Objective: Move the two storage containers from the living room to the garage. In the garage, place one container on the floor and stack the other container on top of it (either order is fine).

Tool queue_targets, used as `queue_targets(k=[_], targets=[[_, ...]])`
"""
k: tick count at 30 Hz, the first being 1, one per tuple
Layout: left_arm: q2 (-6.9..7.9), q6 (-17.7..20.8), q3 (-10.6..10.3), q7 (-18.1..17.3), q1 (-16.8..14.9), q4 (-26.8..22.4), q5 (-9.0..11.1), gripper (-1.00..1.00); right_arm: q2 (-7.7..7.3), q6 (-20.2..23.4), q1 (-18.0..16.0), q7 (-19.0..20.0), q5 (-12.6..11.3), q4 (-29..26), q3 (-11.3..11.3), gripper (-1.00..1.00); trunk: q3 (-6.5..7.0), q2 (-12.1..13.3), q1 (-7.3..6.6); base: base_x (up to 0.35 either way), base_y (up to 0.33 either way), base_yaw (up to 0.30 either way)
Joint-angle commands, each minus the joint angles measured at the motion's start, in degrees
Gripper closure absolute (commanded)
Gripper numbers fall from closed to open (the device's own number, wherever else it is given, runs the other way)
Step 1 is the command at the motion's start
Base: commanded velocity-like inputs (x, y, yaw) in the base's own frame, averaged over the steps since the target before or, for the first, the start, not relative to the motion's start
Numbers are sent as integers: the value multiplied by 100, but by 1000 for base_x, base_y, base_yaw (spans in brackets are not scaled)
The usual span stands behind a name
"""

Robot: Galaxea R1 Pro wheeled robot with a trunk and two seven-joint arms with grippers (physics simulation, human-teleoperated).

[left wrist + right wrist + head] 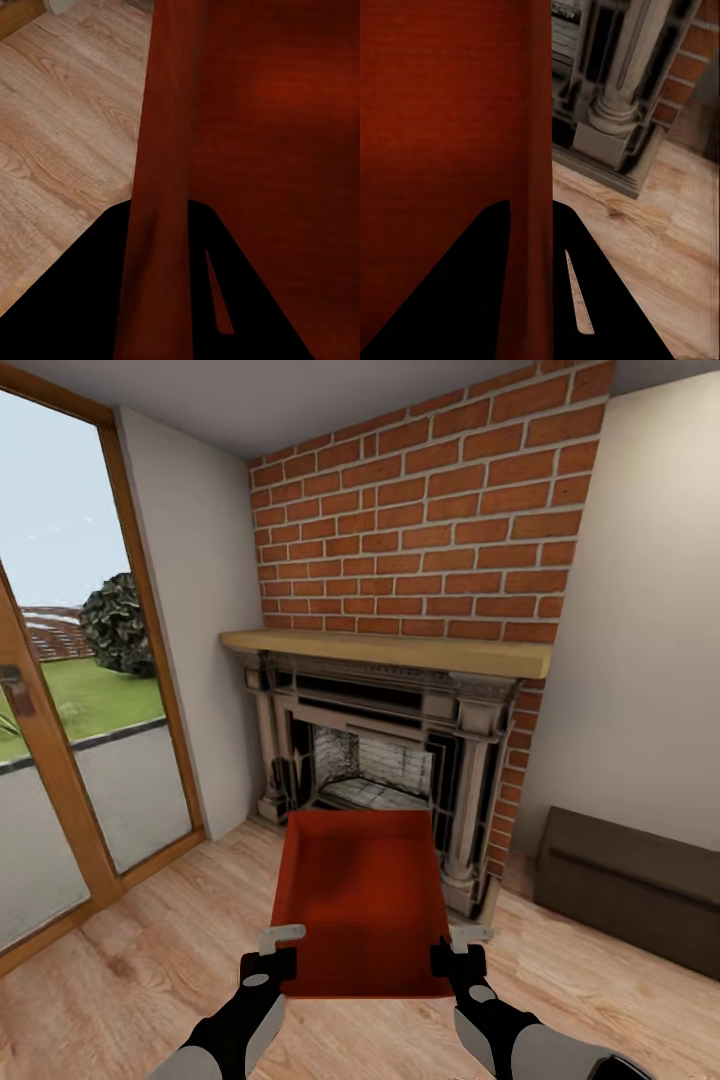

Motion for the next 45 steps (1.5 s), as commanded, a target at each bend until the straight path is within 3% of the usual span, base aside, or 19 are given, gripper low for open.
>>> queue_targets(k=[1,15,45], targets=[[5,8,-28,53,-2,2,93,100,1,-58,-9,-42,-88,8,11,100,-7,-9,2,0,0,-270],[8,-1,-27,56,-2,-13,93,100,-17,-58,-9,-33,-266,1,11,100,36,-9,2,0,0,-272],[7,-1,-27,53,-2,-1,91,100,-17,-60,-9,-32,-273,-1,11,100,127,-9,2,0,0,-274]])
